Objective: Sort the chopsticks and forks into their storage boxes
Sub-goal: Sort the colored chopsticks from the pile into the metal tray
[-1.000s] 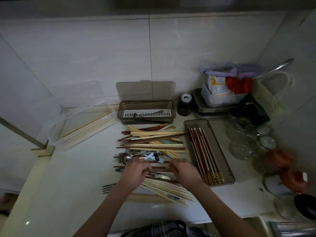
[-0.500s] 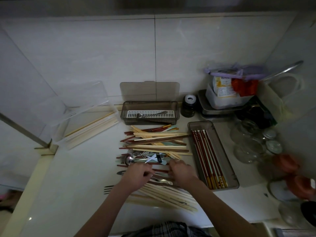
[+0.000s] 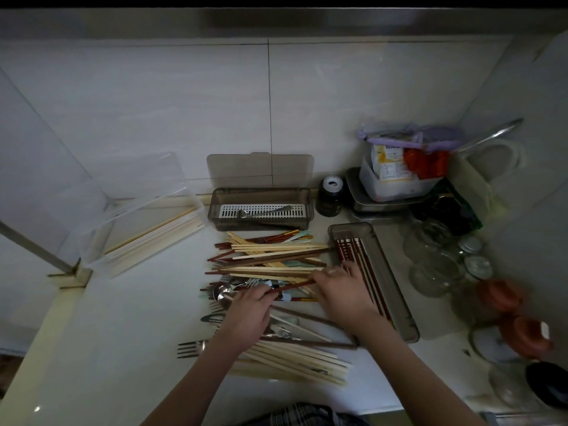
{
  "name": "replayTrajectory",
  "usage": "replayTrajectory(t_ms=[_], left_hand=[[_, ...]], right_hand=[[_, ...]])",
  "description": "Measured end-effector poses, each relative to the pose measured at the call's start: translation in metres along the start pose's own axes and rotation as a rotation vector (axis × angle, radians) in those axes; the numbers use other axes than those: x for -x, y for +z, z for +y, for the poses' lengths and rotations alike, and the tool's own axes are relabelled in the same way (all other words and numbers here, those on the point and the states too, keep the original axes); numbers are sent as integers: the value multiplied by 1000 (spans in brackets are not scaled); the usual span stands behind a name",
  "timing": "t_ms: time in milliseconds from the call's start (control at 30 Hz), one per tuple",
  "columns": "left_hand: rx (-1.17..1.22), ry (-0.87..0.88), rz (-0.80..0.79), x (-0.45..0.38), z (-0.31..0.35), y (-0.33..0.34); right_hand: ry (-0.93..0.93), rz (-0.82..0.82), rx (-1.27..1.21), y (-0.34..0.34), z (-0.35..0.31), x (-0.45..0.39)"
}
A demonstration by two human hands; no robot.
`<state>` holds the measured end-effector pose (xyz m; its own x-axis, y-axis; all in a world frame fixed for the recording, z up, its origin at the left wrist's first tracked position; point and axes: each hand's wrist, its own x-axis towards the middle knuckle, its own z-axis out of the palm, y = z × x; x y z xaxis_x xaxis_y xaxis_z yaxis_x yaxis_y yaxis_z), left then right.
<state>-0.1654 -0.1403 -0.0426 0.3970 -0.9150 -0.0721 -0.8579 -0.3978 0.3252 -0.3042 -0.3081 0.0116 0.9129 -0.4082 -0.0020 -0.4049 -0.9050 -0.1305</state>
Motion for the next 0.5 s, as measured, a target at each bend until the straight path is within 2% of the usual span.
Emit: replayTrajectory(t_ms=[100, 167, 233, 400, 500], left_hand=[[38, 51, 59, 1, 12, 4], [50, 40, 73, 0, 12, 4], [68, -35, 53, -1, 7, 2], [20, -97, -3, -3, -5, 3], [12, -92, 46, -9, 0, 1]], right_hand=[[-34, -44, 34, 3, -11, 0], [32, 6, 39, 0, -3, 8], [154, 81, 26, -2, 15, 23], [589, 50, -282, 6, 52, 49], [675, 66, -459, 20, 47, 55]])
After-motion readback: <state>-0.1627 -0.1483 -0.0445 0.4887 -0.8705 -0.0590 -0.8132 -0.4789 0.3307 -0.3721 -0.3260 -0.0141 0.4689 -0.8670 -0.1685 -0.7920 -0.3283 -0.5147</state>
